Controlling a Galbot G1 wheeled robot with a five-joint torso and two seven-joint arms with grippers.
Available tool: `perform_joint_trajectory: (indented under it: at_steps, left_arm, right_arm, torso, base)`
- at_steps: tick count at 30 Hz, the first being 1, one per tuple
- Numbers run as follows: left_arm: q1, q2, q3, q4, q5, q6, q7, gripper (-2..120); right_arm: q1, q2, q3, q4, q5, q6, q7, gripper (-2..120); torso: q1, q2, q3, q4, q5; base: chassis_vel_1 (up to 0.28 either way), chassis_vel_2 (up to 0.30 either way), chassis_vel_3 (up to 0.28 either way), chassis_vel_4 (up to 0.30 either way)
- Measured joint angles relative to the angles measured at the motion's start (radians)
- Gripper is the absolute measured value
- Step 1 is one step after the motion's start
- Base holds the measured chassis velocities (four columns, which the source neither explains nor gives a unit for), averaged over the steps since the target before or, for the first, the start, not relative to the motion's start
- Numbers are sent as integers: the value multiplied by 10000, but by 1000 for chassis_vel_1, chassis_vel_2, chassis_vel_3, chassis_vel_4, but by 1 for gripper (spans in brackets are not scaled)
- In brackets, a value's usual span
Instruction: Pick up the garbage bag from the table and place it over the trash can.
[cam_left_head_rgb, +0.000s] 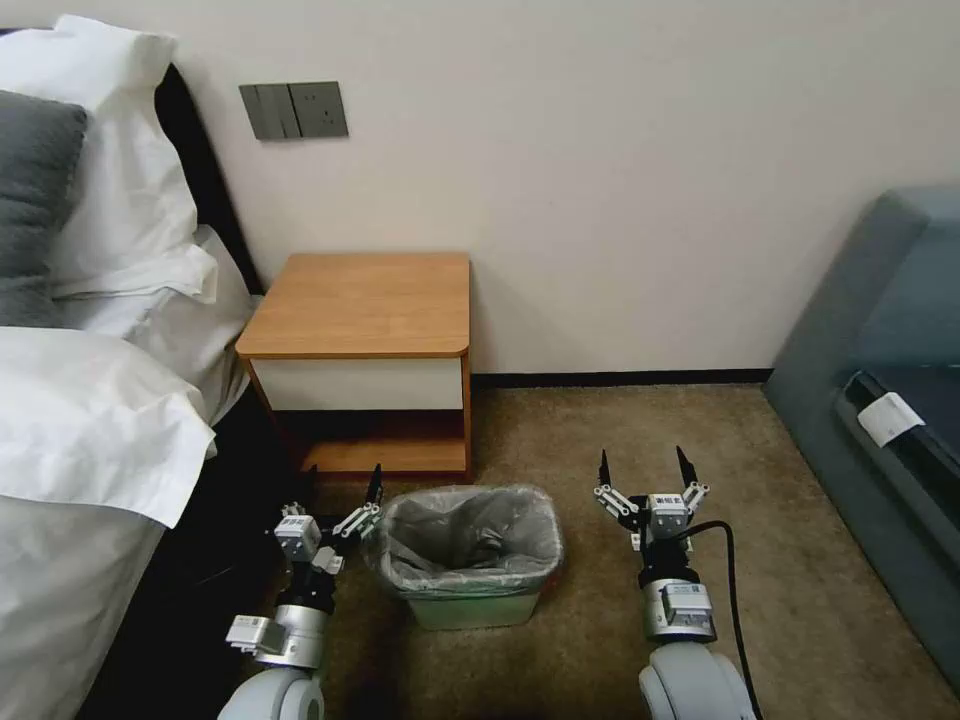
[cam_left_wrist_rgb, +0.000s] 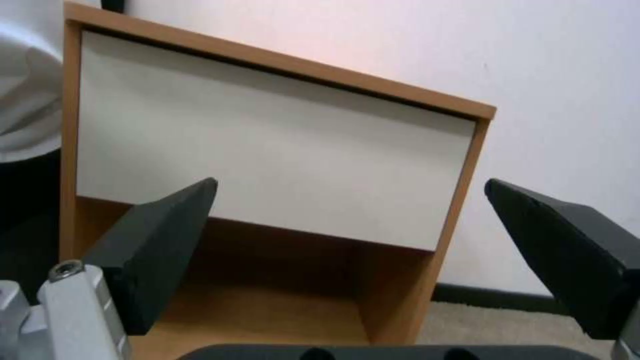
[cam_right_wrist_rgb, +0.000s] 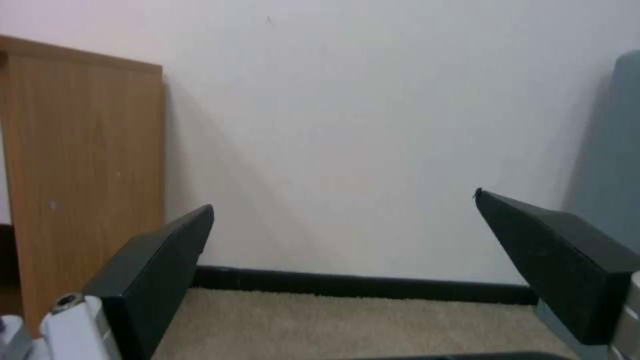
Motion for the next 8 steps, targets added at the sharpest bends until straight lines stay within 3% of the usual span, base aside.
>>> perform_joint_trajectory:
  at_steps: [8]
  left_arm:
    - [-7, 7, -9, 10, 0, -8, -15, 100]
  right_arm:
    - [3, -6, -3, -12, 8, -14, -15, 100]
  torso:
    - [-1, 0, 0, 0, -1]
  base:
    - [0, 0, 0, 0]
